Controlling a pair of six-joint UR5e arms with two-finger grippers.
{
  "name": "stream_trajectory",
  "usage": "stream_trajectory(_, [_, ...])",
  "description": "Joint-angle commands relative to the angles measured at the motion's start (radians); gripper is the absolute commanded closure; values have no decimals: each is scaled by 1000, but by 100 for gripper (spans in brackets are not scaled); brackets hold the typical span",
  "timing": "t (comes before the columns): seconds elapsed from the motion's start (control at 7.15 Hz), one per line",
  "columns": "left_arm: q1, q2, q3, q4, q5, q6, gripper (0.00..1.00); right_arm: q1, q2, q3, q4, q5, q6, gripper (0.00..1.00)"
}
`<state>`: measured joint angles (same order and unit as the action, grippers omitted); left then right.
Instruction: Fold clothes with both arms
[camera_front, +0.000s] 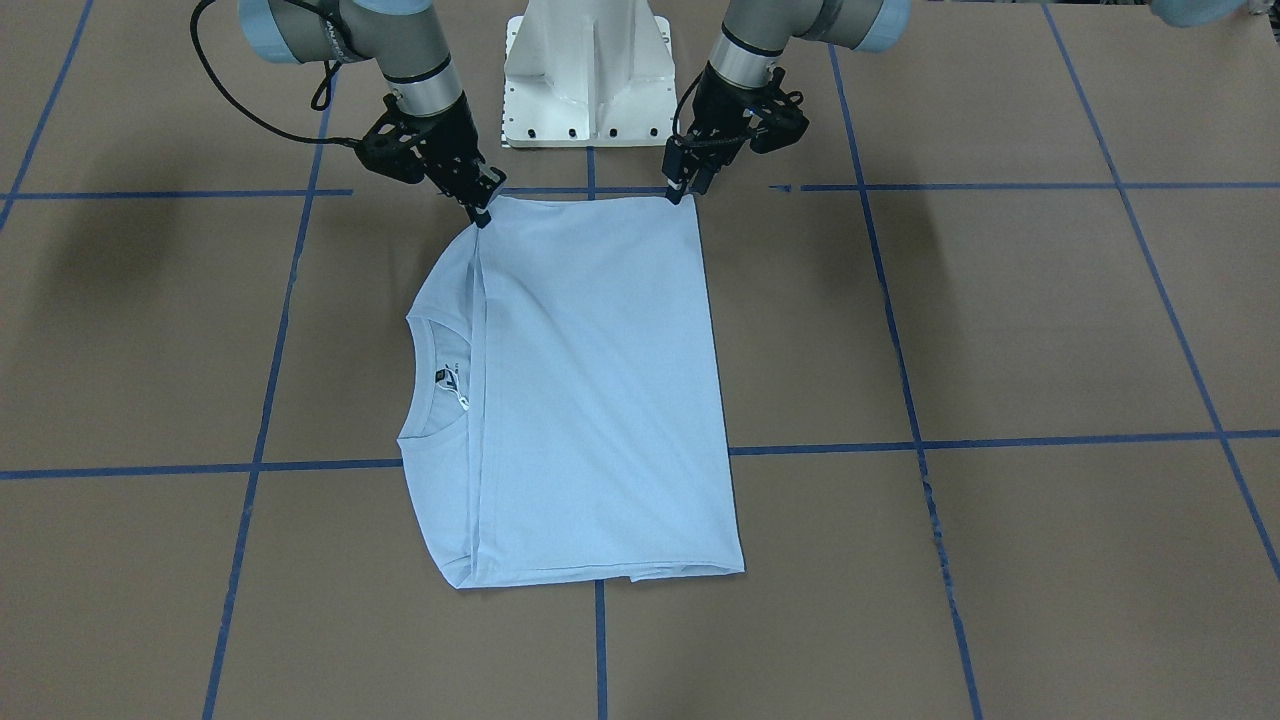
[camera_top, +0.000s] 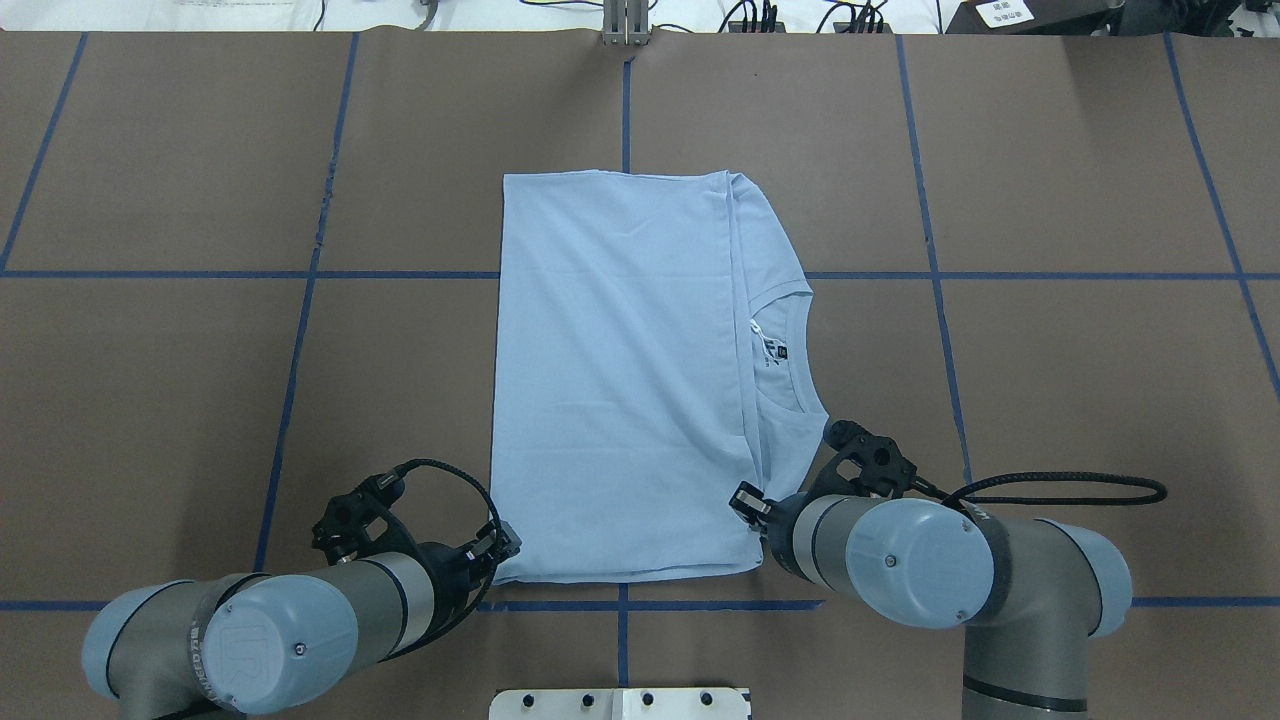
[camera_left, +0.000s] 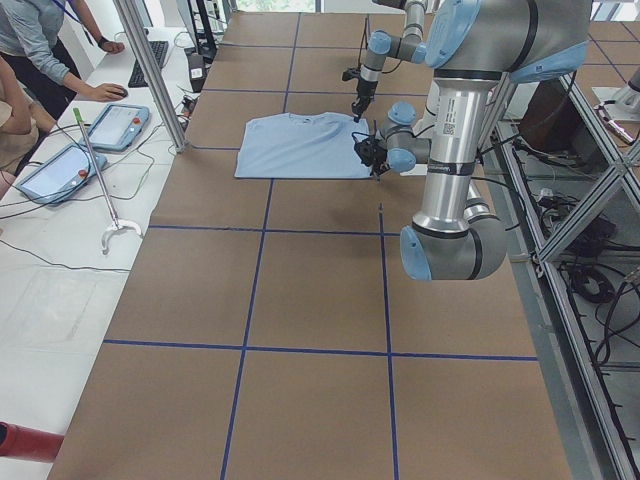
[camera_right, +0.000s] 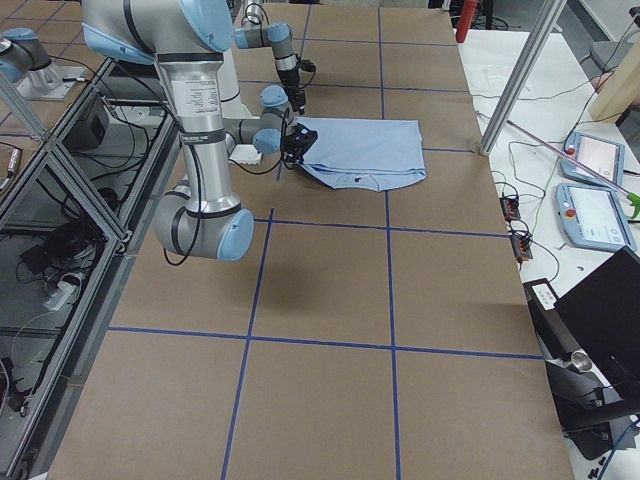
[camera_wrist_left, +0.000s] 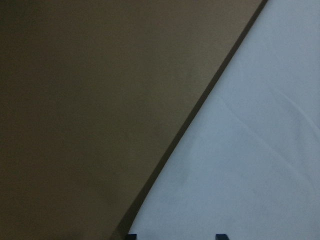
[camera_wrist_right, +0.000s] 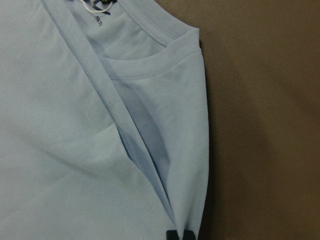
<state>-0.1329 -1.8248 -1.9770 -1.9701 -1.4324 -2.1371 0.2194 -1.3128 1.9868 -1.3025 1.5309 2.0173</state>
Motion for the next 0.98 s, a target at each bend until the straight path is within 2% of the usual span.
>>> stream_trajectory(0.0, [12,-10,29,0,3,-23,39,0,0,0,0,0,0,100])
stream_trajectory(0.28, [22,-10,36,0,1,-23,39,0,0,0,0,0,0,100])
stream_trajectory(0.42, [24,-11,35,-1,1,-23,43,0,0,0,0,0,0,100])
stream_trajectory(0.56, [25,-8,35,-1,1,-23,52,0,0,0,0,0,0,100])
stream_trajectory(0.7, [24,-10,35,0,1,-24,80,0,0,0,0,0,0,100])
stream_trajectory(0.84, [24,-11,35,0,1,-23,100,0,0,1,0,0,0,100])
